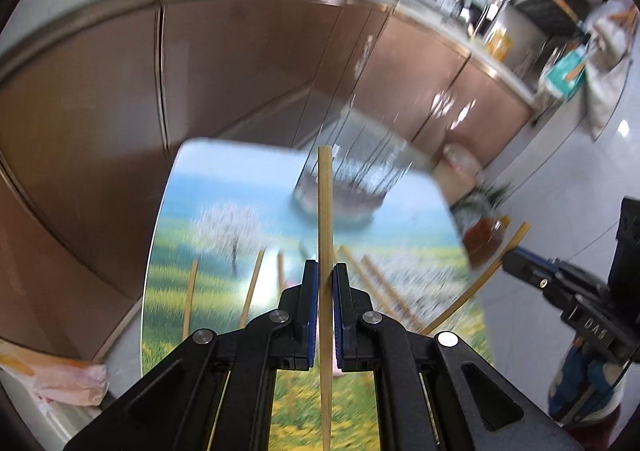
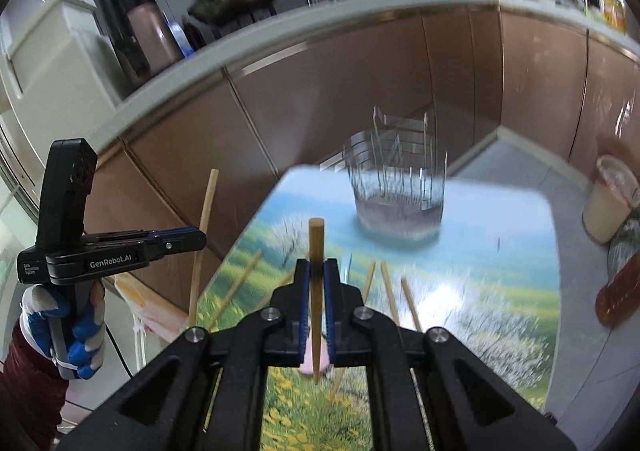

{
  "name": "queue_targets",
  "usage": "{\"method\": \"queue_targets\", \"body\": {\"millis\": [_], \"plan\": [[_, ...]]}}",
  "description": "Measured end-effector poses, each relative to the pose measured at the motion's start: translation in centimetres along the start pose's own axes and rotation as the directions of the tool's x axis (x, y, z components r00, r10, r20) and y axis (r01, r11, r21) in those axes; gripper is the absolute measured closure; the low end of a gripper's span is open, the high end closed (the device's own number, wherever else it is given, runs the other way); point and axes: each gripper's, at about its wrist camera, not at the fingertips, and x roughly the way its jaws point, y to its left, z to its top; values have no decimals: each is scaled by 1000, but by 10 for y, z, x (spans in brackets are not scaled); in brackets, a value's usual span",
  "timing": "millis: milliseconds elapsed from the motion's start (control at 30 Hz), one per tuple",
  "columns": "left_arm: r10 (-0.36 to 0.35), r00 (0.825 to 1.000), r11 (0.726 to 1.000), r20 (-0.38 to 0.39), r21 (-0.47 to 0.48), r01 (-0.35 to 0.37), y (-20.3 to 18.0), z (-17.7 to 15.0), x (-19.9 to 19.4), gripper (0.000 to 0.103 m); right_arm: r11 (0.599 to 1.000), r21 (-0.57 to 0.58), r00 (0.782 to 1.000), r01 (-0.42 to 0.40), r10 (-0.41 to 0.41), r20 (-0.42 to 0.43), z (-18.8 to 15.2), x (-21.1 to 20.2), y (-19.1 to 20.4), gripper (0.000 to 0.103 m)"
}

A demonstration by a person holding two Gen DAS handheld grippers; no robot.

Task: Organize utensils
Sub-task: 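Lift the chopsticks upright and carry both grippers over the wire holder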

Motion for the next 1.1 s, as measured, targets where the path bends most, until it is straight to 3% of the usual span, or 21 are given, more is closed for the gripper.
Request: {"method": "queue_targets", "body": {"millis": [200,333,433,533,800,900,1100], "plan": [[-56,990,998,128,-1,56,-24,59,-19,97,998,-51,993,34,-28,113,65,-24,11,97],[-79,973,996,218,-10,83,-36,111,-16,97,994,-81,981,72,-56,188,117,-34,10,97],[-59,951,998,303,4,61,-44,142,-4,97,992,-85,970,95,-73,233,147,-28,1,97],[-60,927,997,369,-12,70,-44,162,16,97,989,-83,961,121,-96,258,166,-11,-16,97],[45,819,997,572,-76,-2,-24,160,95,97,985,-62,951,159,-136,278,169,59,-71,97],[76,814,994,576,-113,-13,-10,150,129,97,983,-70,950,172,-147,276,156,88,-87,97],[125,837,992,533,-95,-87,-6,133,180,97,987,-58,966,149,-133,220,118,138,-110,97]]}}
